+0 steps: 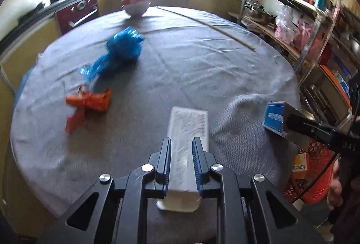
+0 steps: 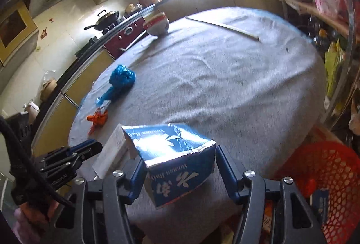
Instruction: Collect trash
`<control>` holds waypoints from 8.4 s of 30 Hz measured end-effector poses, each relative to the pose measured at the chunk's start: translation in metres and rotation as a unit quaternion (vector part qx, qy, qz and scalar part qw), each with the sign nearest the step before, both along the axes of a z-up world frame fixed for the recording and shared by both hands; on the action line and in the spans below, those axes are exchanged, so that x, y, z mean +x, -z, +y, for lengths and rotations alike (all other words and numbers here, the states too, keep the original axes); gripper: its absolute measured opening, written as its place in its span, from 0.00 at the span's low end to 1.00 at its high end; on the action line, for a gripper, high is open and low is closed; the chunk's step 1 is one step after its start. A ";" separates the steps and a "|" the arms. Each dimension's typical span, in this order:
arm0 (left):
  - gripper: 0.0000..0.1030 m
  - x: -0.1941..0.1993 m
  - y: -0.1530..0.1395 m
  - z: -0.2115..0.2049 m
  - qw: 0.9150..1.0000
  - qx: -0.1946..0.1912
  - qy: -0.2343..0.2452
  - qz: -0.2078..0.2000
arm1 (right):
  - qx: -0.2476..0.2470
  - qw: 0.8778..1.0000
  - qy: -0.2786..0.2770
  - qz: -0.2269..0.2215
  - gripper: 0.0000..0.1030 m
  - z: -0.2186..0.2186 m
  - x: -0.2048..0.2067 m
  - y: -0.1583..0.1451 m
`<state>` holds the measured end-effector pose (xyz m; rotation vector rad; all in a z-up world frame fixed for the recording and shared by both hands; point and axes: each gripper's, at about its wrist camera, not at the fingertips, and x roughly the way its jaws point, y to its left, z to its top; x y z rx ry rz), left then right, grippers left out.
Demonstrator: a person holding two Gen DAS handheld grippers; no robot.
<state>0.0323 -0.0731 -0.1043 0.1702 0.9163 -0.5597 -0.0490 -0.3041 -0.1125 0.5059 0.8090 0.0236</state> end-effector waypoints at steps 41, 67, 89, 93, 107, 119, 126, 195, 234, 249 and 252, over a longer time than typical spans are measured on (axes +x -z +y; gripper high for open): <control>0.46 -0.024 -0.034 0.004 0.997 -0.014 -0.013 -0.074 | 0.051 0.996 0.007 -0.077 0.45 -0.011 -0.029 -0.017; 0.46 -0.031 -0.033 0.008 0.997 -0.018 -0.025 -0.069 | -0.067 0.995 0.028 -0.072 0.55 0.025 0.004 -0.006; 0.46 -0.101 -0.091 -0.033 0.980 0.034 -0.006 -0.194 | -0.019 0.988 0.043 -0.145 0.55 -0.003 -0.097 -0.062; 0.46 -0.115 -0.098 -0.043 0.978 0.038 0.002 -0.207 | -0.016 0.986 0.051 -0.159 0.55 -0.010 -0.114 -0.070; 0.46 -0.152 -0.117 -0.071 0.971 0.040 0.033 -0.236 | -0.030 0.977 0.069 -0.199 0.55 -0.026 -0.165 -0.091; 0.46 -0.170 -0.116 -0.109 0.966 0.050 0.074 -0.243 | -0.023 0.974 0.100 -0.204 0.55 -0.050 -0.195 -0.087; 0.46 -0.173 -0.107 -0.133 0.964 0.059 0.102 -0.239 | -0.009 0.975 0.119 -0.189 0.55 -0.068 -0.199 -0.074; 0.46 -0.157 -0.017 -0.229 0.955 0.073 0.266 -0.113 | 0.003 0.970 0.237 -0.063 0.57 -0.145 -0.194 -0.018; 0.47 -0.159 -0.011 -0.233 0.952 0.076 0.278 -0.101 | 0.024 0.967 0.250 -0.044 0.58 -0.151 -0.198 -0.013; 0.66 -0.140 -0.032 -0.180 0.971 0.068 0.201 -0.108 | -0.006 0.970 0.232 -0.067 0.61 -0.124 -0.191 -0.042; 0.66 -0.130 -0.038 -0.153 0.977 0.067 0.168 -0.114 | -0.020 0.973 0.217 -0.079 0.61 -0.112 -0.186 -0.053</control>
